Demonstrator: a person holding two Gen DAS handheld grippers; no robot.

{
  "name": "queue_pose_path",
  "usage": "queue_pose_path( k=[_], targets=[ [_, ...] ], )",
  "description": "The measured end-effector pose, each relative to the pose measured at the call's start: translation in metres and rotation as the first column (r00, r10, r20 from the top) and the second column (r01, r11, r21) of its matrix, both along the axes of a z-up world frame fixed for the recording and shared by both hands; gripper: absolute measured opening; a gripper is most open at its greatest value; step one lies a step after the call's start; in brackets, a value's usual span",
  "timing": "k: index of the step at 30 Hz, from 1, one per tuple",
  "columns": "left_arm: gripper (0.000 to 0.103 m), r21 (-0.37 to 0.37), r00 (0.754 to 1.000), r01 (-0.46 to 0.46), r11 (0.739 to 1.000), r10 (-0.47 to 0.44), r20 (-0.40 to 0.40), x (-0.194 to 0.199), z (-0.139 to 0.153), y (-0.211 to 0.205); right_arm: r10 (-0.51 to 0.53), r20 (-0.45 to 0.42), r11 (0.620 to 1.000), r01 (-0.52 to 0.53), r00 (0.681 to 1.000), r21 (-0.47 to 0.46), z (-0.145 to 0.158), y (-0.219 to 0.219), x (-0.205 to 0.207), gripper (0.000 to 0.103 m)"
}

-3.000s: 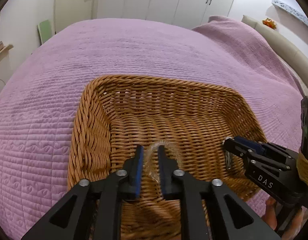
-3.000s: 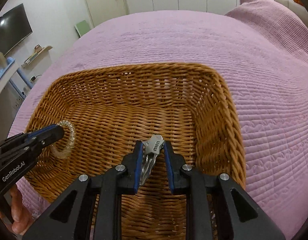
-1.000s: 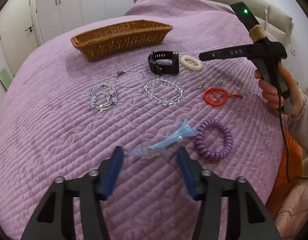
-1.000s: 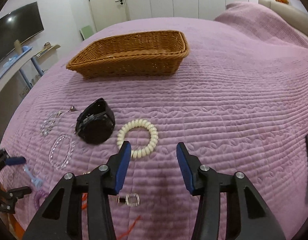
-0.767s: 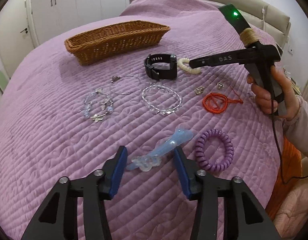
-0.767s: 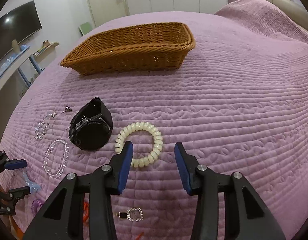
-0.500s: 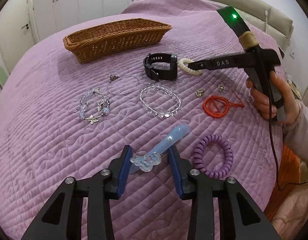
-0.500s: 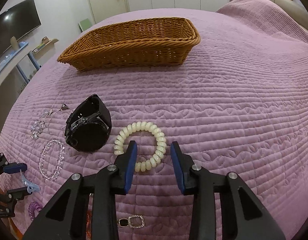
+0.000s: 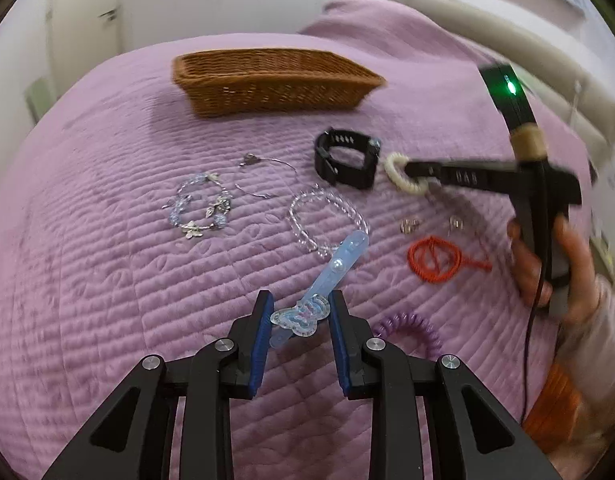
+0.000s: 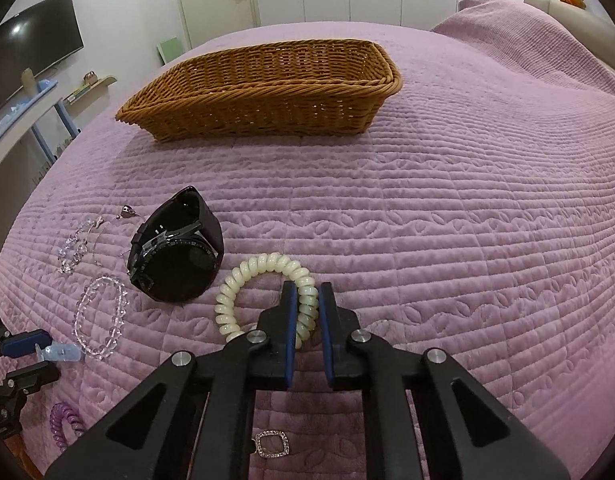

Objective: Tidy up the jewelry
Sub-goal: 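Carry the clip and cream tie into the basket and release both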

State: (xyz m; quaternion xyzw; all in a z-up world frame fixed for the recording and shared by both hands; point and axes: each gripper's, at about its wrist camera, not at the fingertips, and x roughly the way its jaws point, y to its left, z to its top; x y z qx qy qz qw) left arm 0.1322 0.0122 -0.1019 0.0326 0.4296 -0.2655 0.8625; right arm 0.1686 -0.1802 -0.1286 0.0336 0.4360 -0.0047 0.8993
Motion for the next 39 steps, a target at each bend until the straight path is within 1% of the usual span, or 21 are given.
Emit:
queue_pose_path(
  k=[3,6,8,12,14,17,21,23,25,27,28,31,33,34,36,39],
  targets=[
    [0.028,-0.037,0.997,-0.077,0.996,0.076,-0.026,0.001,0.000,0.005,-0.002,0.015,1.000,0.002,1.000,0.013,0.002,-0.003,-0.004,0.013],
    [0.028,-0.079,0.993,-0.117,0.990,0.117,-0.008,-0.003,0.007,0.010,-0.006,0.041,0.999,0.005,0.999,0.032,0.007,-0.008,-0.010,0.013],
    [0.028,-0.112,0.991,-0.133,0.985,0.133,-0.003,-0.003,0.016,0.014,-0.005,0.066,0.999,0.002,0.998,0.049,0.012,-0.012,-0.016,0.013],
    [0.028,-0.161,0.986,-0.151,0.975,0.160,0.043,0.005,0.044,0.018,-0.011,0.106,0.998,0.005,0.994,0.060,0.031,-0.014,-0.023,0.013],
    [0.028,-0.187,0.983,-0.153,0.970,0.169,0.068,0.014,0.061,0.019,-0.010,0.151,0.998,0.002,0.988,0.056,0.050,-0.014,-0.025,0.013],
    [0.028,-0.206,0.975,-0.165,0.965,0.191,0.110,0.038,0.086,0.016,-0.003,0.216,0.999,-0.007,0.976,0.045,0.083,-0.016,-0.019,0.013],
    [0.028,-0.235,0.974,-0.150,0.960,0.185,0.133,0.088,0.115,0.006,0.005,0.277,1.000,-0.007,0.961,0.006,0.126,-0.016,0.014,0.013],
    [0.028,-0.228,0.972,-0.152,0.962,0.187,0.140,0.116,0.123,-0.003,0.013,0.290,1.000,-0.009,0.957,-0.014,0.138,-0.016,0.037,0.013],
    [0.028,-0.229,0.974,-0.154,0.961,0.187,0.129,0.145,0.125,-0.013,0.007,0.283,0.999,0.004,0.959,-0.035,0.143,-0.016,0.063,0.013],
    [0.028,-0.213,0.975,-0.168,0.963,0.195,0.111,0.177,0.122,-0.027,0.009,0.246,1.000,-0.003,0.969,-0.025,0.139,-0.017,0.095,0.013],
    [0.028,-0.206,0.975,-0.176,0.963,0.199,0.099,0.191,0.118,-0.031,0.003,0.214,1.000,0.000,0.977,-0.014,0.133,-0.019,0.114,0.013],
    [0.028,-0.176,0.976,-0.201,0.964,0.212,0.047,0.234,0.096,-0.047,-0.010,0.126,1.000,0.008,0.992,0.013,0.109,-0.024,0.159,0.013],
    [0.028,-0.146,0.976,-0.208,0.967,0.214,0.029,0.250,0.082,-0.056,-0.016,0.062,0.999,0.014,0.998,0.031,0.090,-0.027,0.184,0.013],
    [0.028,-0.124,0.977,-0.207,0.970,0.211,0.018,0.260,0.072,-0.062,-0.015,0.041,0.999,0.014,0.999,0.040,0.082,-0.028,0.193,0.013],
    [0.028,-0.097,0.977,-0.211,0.973,0.213,0.005,0.268,0.060,-0.066,-0.012,0.007,0.999,0.012,1.000,0.050,0.069,-0.027,0.206,0.013],
    [0.028,-0.086,0.978,-0.209,0.974,0.208,-0.022,0.276,0.043,-0.072,0.004,-0.003,1.000,-0.003,1.000,0.029,0.056,-0.025,0.208,0.013]
  ],
)
